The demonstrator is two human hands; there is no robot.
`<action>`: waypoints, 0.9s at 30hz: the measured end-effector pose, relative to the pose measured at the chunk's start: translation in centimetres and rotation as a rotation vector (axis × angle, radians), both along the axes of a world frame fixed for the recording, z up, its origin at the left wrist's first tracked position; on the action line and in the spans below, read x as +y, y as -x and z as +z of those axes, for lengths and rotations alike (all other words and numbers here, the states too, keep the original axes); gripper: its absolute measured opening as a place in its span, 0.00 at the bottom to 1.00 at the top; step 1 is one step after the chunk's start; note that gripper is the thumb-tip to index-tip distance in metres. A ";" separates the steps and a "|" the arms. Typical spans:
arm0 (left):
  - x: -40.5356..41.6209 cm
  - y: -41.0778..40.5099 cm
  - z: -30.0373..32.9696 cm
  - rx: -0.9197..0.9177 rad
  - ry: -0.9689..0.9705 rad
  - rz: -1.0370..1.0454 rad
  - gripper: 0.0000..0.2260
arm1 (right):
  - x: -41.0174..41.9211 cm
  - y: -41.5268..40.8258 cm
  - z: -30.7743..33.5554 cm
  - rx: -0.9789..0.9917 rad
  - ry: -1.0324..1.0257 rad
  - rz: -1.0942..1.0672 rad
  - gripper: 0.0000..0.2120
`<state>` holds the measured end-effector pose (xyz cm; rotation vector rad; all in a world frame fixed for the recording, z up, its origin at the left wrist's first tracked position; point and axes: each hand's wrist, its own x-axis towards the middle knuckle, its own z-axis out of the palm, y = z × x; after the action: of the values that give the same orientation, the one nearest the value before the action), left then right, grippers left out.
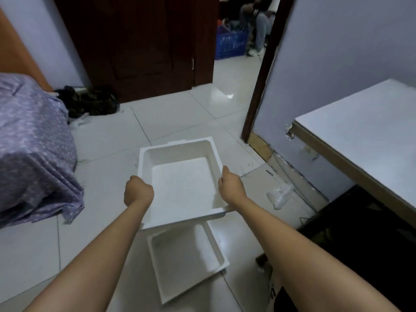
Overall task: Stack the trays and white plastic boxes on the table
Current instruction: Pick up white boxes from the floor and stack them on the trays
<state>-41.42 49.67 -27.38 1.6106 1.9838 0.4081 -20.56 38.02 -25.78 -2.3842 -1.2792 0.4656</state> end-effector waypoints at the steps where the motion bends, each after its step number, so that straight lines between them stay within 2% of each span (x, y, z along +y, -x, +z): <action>1: 0.4 -0.3 2.3 0.000 -0.015 -0.024 0.12 | -0.1 -0.1 2.1 -0.026 -0.012 -0.024 0.17; 4: 0.8 -1.2 9.5 0.010 -0.078 -0.078 0.12 | -0.8 -0.5 8.1 -0.049 -0.037 -0.077 0.19; 9: 0.0 -3.5 21.0 0.054 -0.202 -0.183 0.11 | -3.0 -1.8 18.2 -0.023 -0.103 -0.137 0.14; 15: -3.2 -8.1 32.5 0.043 -0.322 -0.277 0.10 | -8.3 -4.9 30.1 -0.024 -0.172 -0.225 0.13; 19: -6.8 -12.8 38.7 0.022 -0.355 -0.377 0.12 | -13.7 -8.1 36.2 -0.013 -0.212 -0.317 0.13; 23: -12.3 -18.2 43.2 -0.030 -0.381 -0.534 0.11 | -20.8 -11.3 40.9 -0.067 -0.222 -0.422 0.06; 27: -18.4 -24.4 47.0 -0.081 -0.396 -0.703 0.14 | -29.0 -14.5 44.5 -0.103 -0.231 -0.549 0.11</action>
<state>-17.01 31.30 19.62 2.3524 1.1990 0.5864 -6.02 9.06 18.69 -2.4410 -0.6209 0.0272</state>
